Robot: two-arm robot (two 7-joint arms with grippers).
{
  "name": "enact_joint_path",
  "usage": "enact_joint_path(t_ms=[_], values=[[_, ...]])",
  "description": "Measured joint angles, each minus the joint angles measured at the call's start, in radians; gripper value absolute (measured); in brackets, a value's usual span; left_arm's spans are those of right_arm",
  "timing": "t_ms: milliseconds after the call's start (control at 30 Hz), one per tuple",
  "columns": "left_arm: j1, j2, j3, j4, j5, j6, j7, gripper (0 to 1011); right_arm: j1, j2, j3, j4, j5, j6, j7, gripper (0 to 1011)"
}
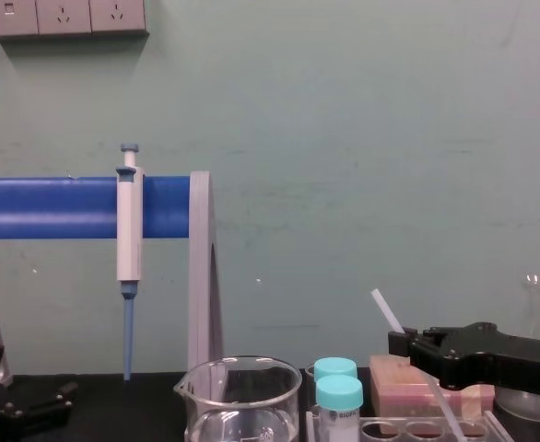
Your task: Pick up the stirring rod with one hand, then place it down.
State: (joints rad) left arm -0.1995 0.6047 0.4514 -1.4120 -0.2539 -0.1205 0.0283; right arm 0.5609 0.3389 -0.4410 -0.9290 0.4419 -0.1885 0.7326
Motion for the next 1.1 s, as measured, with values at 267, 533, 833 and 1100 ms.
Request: enact_joint_path(t_ms=[267,533,833,1100], values=[[0.0,0.0,0.0,0.0,0.0,0.0,0.0,1000,-0.013,0.005,0.004,-0.025,-0.002,-0.001,-0.012,67],[0.0,0.0,0.0,0.0,0.0,0.0,0.0,1000,-0.067,0.029,0.034,-0.148,0.0,-0.009,-0.065,67],[0.0,0.0,0.0,0.0,0.0,0.0,0.0,1000,-0.128,0.042,0.073,-0.28,-0.003,-0.047,-0.136,67],[0.0,0.0,0.0,0.0,0.0,0.0,0.0,1000,-0.169,0.034,0.089,-0.325,-0.118,-0.171,-0.232,67]])
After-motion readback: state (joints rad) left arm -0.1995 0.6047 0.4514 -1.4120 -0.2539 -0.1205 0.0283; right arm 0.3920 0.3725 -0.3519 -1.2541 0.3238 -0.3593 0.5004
